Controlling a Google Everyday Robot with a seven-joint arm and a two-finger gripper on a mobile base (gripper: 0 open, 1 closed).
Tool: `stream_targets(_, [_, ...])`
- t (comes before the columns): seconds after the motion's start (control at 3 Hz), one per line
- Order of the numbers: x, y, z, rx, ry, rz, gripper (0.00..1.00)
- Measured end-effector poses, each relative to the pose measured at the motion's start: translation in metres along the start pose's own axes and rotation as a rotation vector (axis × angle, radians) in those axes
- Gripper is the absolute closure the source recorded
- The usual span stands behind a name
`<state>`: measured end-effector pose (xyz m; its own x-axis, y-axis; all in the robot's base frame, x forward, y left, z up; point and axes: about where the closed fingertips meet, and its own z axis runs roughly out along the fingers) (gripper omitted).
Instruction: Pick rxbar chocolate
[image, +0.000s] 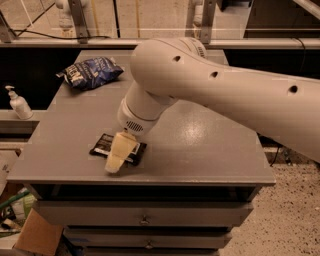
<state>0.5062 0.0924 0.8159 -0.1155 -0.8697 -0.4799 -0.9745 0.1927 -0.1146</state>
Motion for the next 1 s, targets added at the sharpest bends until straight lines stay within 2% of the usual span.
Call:
stream_targets(0.33, [0.005,-0.005,0.004,0.005,0.004,0.006,0.18])
stream_targets(1.0, [0.008,-0.016,-0.002,0.014,0.011,0.018,0.64])
